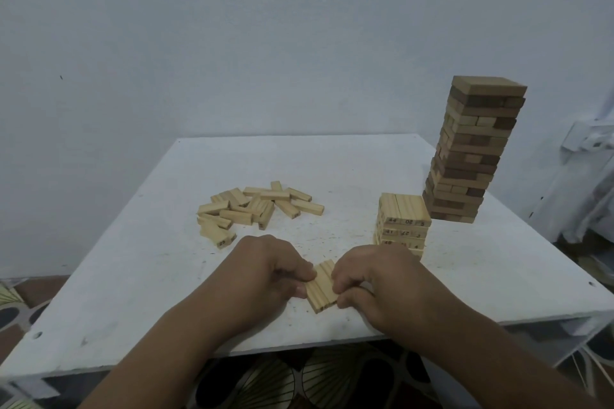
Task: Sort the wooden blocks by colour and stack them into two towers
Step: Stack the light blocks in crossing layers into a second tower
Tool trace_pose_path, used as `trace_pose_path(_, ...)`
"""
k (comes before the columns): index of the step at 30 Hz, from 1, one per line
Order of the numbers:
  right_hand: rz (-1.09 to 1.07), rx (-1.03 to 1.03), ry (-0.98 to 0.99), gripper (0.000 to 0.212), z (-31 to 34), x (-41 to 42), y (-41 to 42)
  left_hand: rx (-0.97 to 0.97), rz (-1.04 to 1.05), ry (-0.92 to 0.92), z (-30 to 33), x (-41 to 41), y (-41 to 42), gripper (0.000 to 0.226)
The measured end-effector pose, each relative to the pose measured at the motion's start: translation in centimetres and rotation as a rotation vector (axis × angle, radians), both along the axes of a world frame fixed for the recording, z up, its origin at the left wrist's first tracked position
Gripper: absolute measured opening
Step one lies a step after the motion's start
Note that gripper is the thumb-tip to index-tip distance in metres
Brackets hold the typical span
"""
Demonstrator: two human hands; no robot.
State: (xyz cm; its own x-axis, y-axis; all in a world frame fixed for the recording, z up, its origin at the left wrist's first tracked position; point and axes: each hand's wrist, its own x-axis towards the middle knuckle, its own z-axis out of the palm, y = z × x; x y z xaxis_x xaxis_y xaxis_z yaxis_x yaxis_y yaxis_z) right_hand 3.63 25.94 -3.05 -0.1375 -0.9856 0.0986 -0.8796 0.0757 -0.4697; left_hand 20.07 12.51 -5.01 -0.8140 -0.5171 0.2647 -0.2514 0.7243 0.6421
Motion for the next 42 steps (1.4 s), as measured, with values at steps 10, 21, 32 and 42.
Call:
trace_pose_path(10,-0.080,-0.131,0.008,0.030,-0.4,2.4,0.6,-0.116,-0.025,-0.074,-0.1,0.2,-0.3,0.015)
trace_pose_path(21,-0.020,-0.325,-0.278,0.031,-0.1,1.9,0.4,0.022,-0.052,0.016,2.0,1.2,0.0,0.026)
trace_pose_path(32,-0.118,-0.679,-0.211,0.041,4.7,-2.5,2.5,0.144,0.001,0.410,5.7,-3.2,2.0,0.062)
trace_pose_path(42,-0.275,-0.606,-0.346,0.038,3.1,-7.3,3.7,0.207,0.010,0.395,3.7,-9.3,3.7,0.061)
